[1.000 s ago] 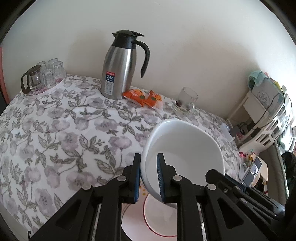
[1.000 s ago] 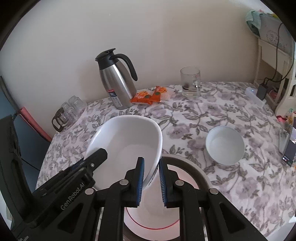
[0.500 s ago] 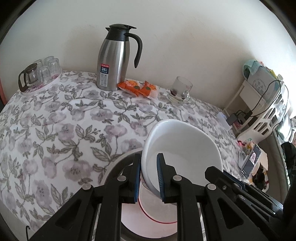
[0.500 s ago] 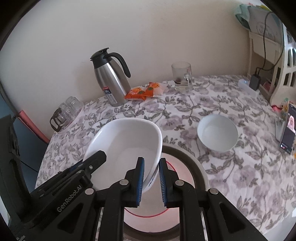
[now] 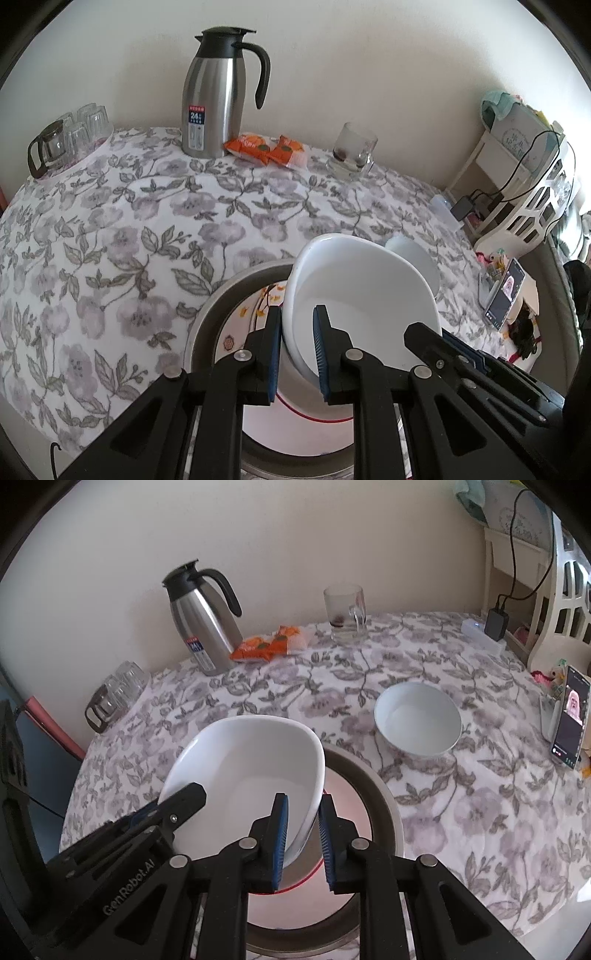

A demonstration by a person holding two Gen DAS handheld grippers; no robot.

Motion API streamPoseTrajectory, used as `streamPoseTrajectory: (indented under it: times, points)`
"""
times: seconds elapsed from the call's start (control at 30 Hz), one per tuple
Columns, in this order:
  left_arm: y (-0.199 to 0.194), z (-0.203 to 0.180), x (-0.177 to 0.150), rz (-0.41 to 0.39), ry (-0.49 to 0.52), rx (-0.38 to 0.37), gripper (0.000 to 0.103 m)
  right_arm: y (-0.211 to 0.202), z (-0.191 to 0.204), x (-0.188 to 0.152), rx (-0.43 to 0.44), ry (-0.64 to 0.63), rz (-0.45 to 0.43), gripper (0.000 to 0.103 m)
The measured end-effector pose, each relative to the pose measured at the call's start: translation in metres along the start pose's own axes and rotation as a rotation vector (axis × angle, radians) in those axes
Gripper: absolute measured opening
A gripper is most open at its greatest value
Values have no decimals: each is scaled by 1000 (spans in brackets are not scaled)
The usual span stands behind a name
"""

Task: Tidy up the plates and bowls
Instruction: 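Lower the white square bowl into the strawberry bowl with both grippers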

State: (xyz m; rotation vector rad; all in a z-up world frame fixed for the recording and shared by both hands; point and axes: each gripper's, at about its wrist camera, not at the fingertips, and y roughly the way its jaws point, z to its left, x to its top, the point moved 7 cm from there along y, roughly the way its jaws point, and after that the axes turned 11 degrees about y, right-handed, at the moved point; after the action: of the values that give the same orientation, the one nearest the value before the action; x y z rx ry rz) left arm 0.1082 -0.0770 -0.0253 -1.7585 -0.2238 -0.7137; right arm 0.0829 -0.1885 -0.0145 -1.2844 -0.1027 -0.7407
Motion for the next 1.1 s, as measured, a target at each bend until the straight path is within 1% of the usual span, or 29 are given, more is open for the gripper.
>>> streamPoseTrajectory:
  times: [0.3,0.57,1.1]
  points:
    - [10,0,-9,62,-18,-23,18,8,-5,-7,-25,-9,27,19]
    - [18,3,-16,112,-33,-27,18,14,-7,-11,-25,-10,54,19]
    - [18,3,-22,129,-32,-34,18,16,-6,-15,-27,-21,76,21]
